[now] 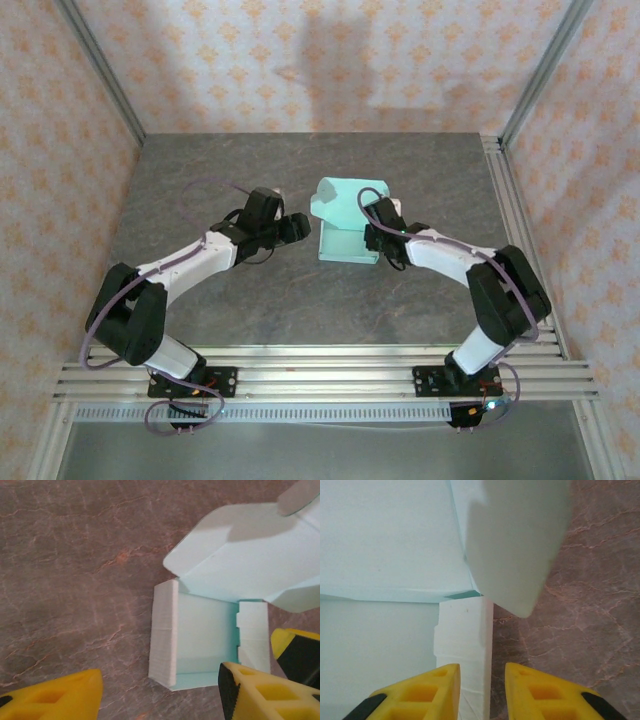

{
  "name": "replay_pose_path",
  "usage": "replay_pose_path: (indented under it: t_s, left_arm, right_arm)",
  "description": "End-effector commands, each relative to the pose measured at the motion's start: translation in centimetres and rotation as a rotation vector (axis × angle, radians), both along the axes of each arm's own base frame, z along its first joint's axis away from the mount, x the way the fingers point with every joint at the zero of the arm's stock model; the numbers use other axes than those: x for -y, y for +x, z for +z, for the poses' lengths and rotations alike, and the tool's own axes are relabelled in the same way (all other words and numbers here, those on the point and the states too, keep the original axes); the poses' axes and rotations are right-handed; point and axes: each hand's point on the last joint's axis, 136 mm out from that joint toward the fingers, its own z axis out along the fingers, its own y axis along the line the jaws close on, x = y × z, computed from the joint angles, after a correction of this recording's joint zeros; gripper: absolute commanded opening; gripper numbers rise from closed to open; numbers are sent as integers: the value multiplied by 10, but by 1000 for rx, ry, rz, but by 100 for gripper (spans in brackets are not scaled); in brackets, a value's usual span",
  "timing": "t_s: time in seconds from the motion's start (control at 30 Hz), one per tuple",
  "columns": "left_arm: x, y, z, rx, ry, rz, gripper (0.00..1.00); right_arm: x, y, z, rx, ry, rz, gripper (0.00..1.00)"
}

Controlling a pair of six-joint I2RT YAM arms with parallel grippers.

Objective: Fold the paper box

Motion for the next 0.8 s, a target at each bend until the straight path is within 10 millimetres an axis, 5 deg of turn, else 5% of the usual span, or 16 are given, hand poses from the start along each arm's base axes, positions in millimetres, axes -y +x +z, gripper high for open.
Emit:
replay_pose_path:
  t_s: [0.0, 0.47, 0.77]
  left_arm:
    - [-8, -4, -15, -29, 55, 3, 64]
    - [-6, -4, -23, -49, 60, -4, 65]
    - [-15, -3, -23, -42, 73, 44, 65]
  right_arm:
    - [-2, 8, -2, -13, 45, -31, 29]
    - [-1, 9, -18, -80, -14, -18, 14]
    - [8, 6, -28, -123, -95, -14, 18]
